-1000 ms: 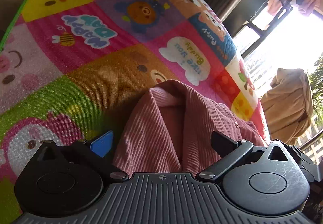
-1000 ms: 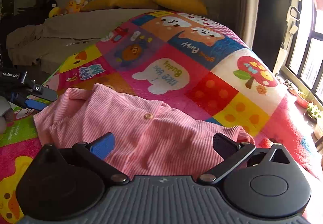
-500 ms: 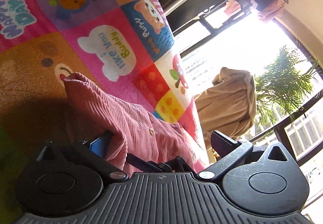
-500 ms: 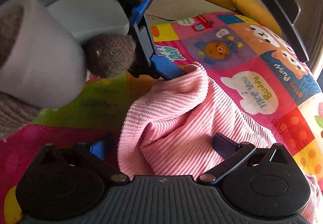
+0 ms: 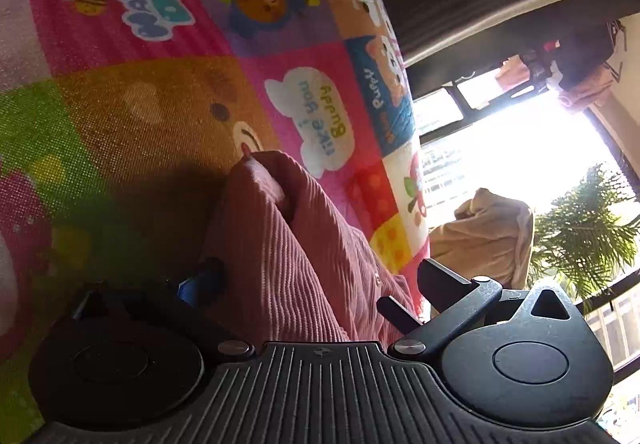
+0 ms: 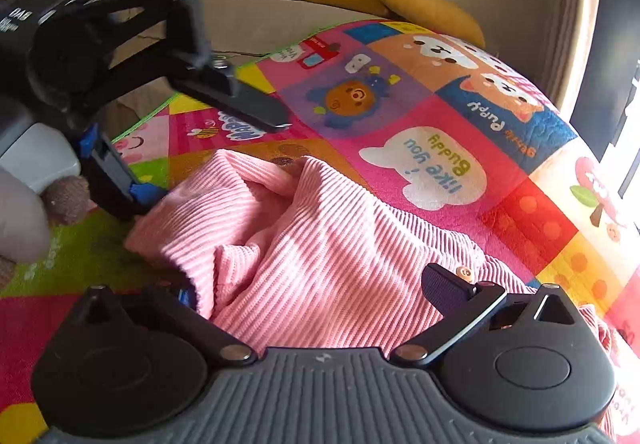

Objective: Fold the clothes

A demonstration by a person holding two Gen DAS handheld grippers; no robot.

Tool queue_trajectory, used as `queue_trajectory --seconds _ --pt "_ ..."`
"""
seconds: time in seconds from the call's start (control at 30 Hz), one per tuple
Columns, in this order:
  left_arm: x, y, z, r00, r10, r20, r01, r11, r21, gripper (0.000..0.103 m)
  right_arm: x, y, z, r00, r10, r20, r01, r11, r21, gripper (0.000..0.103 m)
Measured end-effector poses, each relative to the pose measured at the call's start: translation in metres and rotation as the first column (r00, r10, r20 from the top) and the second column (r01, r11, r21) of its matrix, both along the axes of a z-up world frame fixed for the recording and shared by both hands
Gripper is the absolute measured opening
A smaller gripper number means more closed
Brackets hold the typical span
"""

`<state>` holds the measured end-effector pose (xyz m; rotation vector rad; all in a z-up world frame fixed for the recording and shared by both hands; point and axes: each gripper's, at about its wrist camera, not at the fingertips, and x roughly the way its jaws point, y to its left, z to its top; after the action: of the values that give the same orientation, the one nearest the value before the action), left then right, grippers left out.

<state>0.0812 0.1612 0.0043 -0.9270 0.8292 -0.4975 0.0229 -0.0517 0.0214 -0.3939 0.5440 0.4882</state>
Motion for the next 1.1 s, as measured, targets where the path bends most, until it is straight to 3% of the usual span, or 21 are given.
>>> queue_trajectory --seconds 0.17,0.3,0.47,0.57,0.77,0.9,1.0,1.1 --pt "0.015 -0.037 0.021 0.994 -0.099 0.055 0.100 0.995 -0.027 0.103 -0.022 0.021 -0.007 0.991 0.115 0.064 -0.108 0.989 -0.097 0.103" --pt "0.015 -0.058 0.042 0.984 -0.152 0.089 0.148 0.988 0.048 0.103 -0.025 0.039 -0.014 0.980 0.142 0.142 -0.118 0.979 -0.168 0.103" --pt "0.011 -0.056 0.044 0.987 -0.147 0.067 0.139 0.984 0.113 0.103 -0.011 0.043 -0.016 0.973 0.152 0.175 -0.126 0.980 -0.155 0.103" --pt "0.010 -0.048 0.041 0.989 -0.141 0.049 0.134 0.984 0.113 0.103 -0.005 0.037 -0.020 0.975 0.107 0.195 -0.076 0.984 -0.161 0.103" --pt "0.004 -0.033 0.044 0.992 -0.092 0.086 0.074 0.980 0.187 0.103 0.011 0.007 -0.018 0.983 -0.053 0.177 0.071 0.992 -0.100 0.103" --pt "0.006 -0.006 0.030 0.999 0.018 0.047 -0.025 0.989 0.147 0.103 0.010 -0.007 -0.018 0.980 -0.090 0.178 0.106 0.991 -0.082 0.103" --pt "0.013 -0.005 0.007 0.999 -0.029 -0.041 0.032 0.998 0.059 0.103 0.011 -0.003 -0.022 0.979 -0.072 0.189 0.091 0.991 -0.094 0.103" --pt "0.021 -0.020 -0.007 0.991 -0.110 -0.074 0.108 0.994 -0.034 0.103 0.001 0.007 -0.019 0.982 -0.015 0.188 0.038 0.992 -0.117 0.103"
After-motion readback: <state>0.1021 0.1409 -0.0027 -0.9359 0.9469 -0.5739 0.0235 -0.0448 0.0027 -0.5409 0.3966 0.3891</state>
